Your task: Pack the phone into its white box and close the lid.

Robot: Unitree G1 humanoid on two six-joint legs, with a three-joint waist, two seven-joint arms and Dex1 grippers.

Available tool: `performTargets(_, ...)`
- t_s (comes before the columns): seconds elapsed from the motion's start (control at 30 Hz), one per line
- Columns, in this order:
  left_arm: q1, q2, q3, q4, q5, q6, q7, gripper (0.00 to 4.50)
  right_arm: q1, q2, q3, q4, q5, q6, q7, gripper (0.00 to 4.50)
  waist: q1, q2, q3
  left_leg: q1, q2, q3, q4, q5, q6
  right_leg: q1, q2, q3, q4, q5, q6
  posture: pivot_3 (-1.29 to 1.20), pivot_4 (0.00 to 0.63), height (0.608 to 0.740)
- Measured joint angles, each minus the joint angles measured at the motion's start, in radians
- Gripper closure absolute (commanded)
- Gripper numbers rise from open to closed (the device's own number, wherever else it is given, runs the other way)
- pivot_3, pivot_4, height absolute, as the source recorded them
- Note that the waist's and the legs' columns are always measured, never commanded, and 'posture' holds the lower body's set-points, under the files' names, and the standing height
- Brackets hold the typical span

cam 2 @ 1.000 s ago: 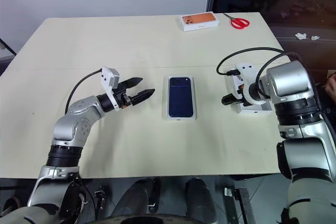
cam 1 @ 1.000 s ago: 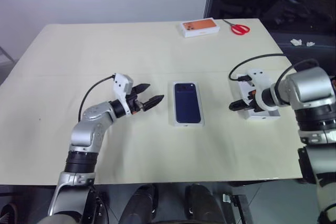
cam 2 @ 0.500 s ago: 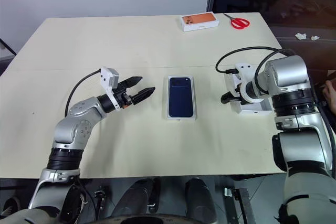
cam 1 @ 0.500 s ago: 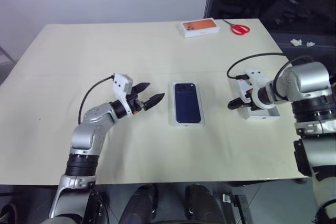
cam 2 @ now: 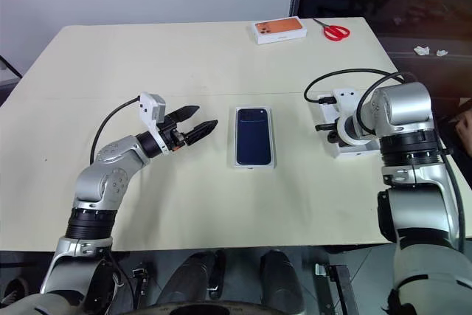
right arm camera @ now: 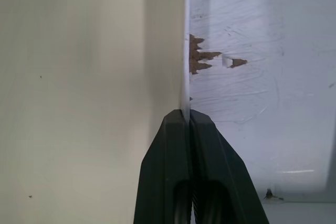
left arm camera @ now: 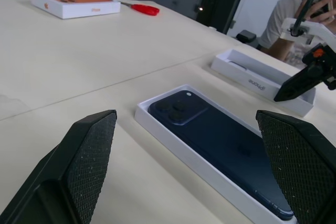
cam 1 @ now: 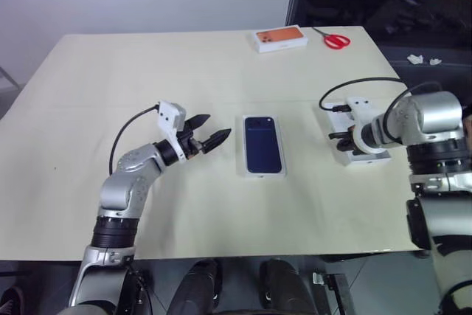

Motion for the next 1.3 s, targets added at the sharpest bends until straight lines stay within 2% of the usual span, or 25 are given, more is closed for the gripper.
performTargets(0.2,-0.001,0.042,0.021,0.000,-0.017,0.003,-0.007,0.00,-0.011,0.109,-0.122,-0.089,0.053,-0.013,0.077,4.45,-0.001,0.000,0.000,0.000,0.000,0.000,0.000,0.000,0.000,0.000,0.000,0.000,0.000,0.000,0.000,0.00,0.150,0.740)
performTargets(0.3,-0.004,0.071,0.043,-0.001,-0.023,0.006,-0.012,0.00,-0.064,0.204,-0.201,-0.129,0.125,-0.023,0.136,4.45,-0.004,0.001,0.000,0.000,0.000,0.000,0.000,0.000,0.000,-0.001,0.001,0.000,0.001,0.000,0.000,0.00,0.150,0.740)
performTargets(0.47,0.002,0.135,0.107,-0.051,-0.093,0.066,-0.021,0.00,-0.218,0.514,-0.585,-0.120,0.239,-0.001,0.086,4.45,-0.003,0.001,0.000,0.000,0.001,-0.001,-0.001,0.000,0.000,-0.002,0.001,0.001,0.002,0.000,0.000,0.00,0.150,0.740)
performTargets(0.57,0.016,0.203,0.178,-0.108,-0.153,0.110,-0.030,0.00,-0.214,0.683,-0.711,-0.122,0.352,-0.001,0.027,4.45,-0.004,0.001,0.000,0.000,0.000,0.000,-0.001,0.000,0.000,-0.002,0.000,0.001,0.002,0.000,0.000,0.00,0.150,0.740)
performTargets(0.67,0.070,0.262,0.207,-0.160,-0.174,0.138,-0.038,0.00,-0.123,0.776,-0.721,-0.132,0.442,-0.001,-0.027,4.45,-0.001,0.001,0.000,0.000,0.000,0.000,-0.001,0.000,0.000,-0.002,0.000,0.001,0.002,0.000,-0.001,0.00,0.150,0.740)
performTargets(0.73,0.117,0.287,0.209,-0.183,-0.176,0.156,-0.041,0.00,-0.053,0.802,-0.710,-0.133,0.496,0.000,-0.051,4.45,-0.001,0.002,0.000,0.000,-0.001,0.000,-0.001,0.000,0.000,-0.002,-0.001,0.002,0.002,0.001,-0.002,0.00,0.150,0.740)
performTargets(0.87,0.181,0.305,0.215,-0.225,-0.188,0.179,-0.036,0.00,0.047,0.808,-0.675,-0.126,0.586,0.000,-0.104,4.45,-0.003,0.002,0.001,0.000,0.000,0.000,-0.001,0.000,0.000,-0.002,0.000,0.002,0.002,0.001,-0.003,0.00,0.150,0.740)
performTargets(1.03,0.220,0.278,0.192,-0.277,-0.192,0.181,-0.011,0.00,0.170,0.782,-0.582,-0.129,0.657,0.000,-0.160,4.45,-0.007,0.003,0.001,0.000,0.000,0.001,-0.002,0.000,0.000,-0.003,0.000,0.002,0.001,0.001,-0.003,0.00,0.150,0.740)
performTargets(1.13,0.233,0.239,0.151,-0.278,-0.186,0.179,-0.001,0.83,0.194,0.761,-0.560,-0.128,0.684,0.000,-0.187,4.50,-0.007,0.003,0.001,0.000,0.000,0.001,-0.001,0.000,0.000,-0.003,0.000,0.002,0.002,0.001,-0.003,0.00,0.150,0.740)
performTargets(1.17,0.233,0.219,0.138,-0.278,-0.183,0.176,0.007,1.26,0.195,0.749,-0.547,-0.128,0.694,0.000,-0.194,4.50,-0.006,0.003,0.001,0.000,0.000,0.001,-0.001,0.000,0.000,-0.002,0.001,0.002,0.002,0.001,-0.003,0.00,0.150,0.740)
performTargets(1.23,0.230,0.184,0.110,-0.275,-0.178,0.176,0.015,2.36,0.208,0.738,-0.537,-0.128,0.704,0.000,-0.213,3.86,-0.006,0.003,0.001,0.000,0.000,0.001,-0.001,0.000,0.000,-0.002,0.001,0.002,0.002,0.001,-0.003,0.00,0.150,0.740)
performTargets(1.3,0.218,0.160,0.087,-0.253,-0.164,0.160,0.019,3.19,0.211,0.731,-0.537,-0.121,0.703,-0.002,-0.222,3.19,-0.005,0.003,0.001,0.000,0.000,0.001,-0.001,0.000,0.000,-0.002,0.000,0.002,0.002,0.001,-0.003,0.00,0.150,0.740)
